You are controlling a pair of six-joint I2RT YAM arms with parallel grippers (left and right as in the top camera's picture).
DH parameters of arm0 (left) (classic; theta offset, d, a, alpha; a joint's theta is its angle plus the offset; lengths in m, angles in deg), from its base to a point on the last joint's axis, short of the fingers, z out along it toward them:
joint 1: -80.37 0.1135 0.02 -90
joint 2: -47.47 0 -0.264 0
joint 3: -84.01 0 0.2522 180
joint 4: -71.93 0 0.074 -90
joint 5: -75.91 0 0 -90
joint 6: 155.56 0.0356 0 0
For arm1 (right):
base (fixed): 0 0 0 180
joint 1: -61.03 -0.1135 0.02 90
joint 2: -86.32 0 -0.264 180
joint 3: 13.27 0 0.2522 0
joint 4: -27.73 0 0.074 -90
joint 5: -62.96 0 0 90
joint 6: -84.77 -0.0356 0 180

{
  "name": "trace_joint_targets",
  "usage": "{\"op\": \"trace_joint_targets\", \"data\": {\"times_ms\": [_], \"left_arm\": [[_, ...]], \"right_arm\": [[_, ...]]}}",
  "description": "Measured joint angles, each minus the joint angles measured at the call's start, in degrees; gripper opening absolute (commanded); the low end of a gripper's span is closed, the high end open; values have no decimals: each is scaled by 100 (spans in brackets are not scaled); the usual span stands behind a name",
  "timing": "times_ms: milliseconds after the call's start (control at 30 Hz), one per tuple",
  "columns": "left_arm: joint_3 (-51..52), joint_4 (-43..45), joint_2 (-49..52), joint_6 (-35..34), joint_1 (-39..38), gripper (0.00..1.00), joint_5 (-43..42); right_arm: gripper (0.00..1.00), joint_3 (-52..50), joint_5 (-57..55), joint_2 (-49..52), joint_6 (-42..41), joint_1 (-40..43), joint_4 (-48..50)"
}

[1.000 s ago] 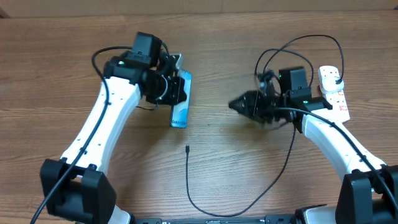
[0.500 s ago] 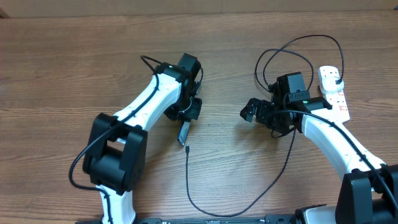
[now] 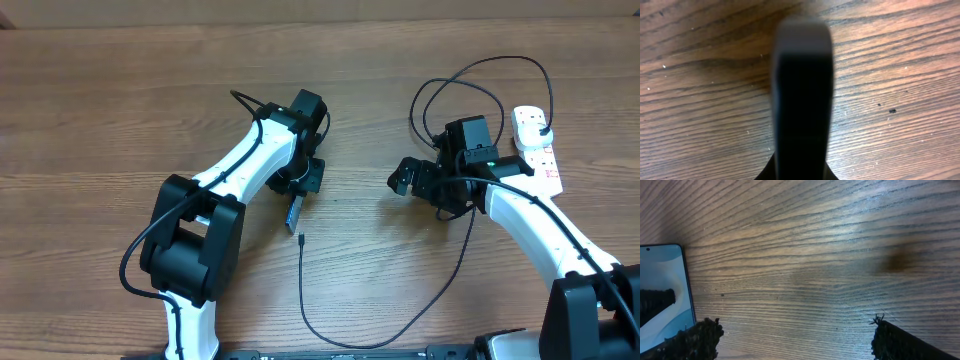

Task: Plug charger to phone and switch on socket

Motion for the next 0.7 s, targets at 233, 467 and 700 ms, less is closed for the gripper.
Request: {"op": "trace_joint_targets", "data": {"times_ms": [233,467,700], "left_arm": [[0,136,0,-28,0,5,24],[0,157,0,-50,0,7,24],[0,162,0,-111,0,12,24]], "right_arm": [[100,0,-4,0,0,0,11],[100,0,-4,0,0,0,13],[100,0,-2,0,0,0,13]]}}
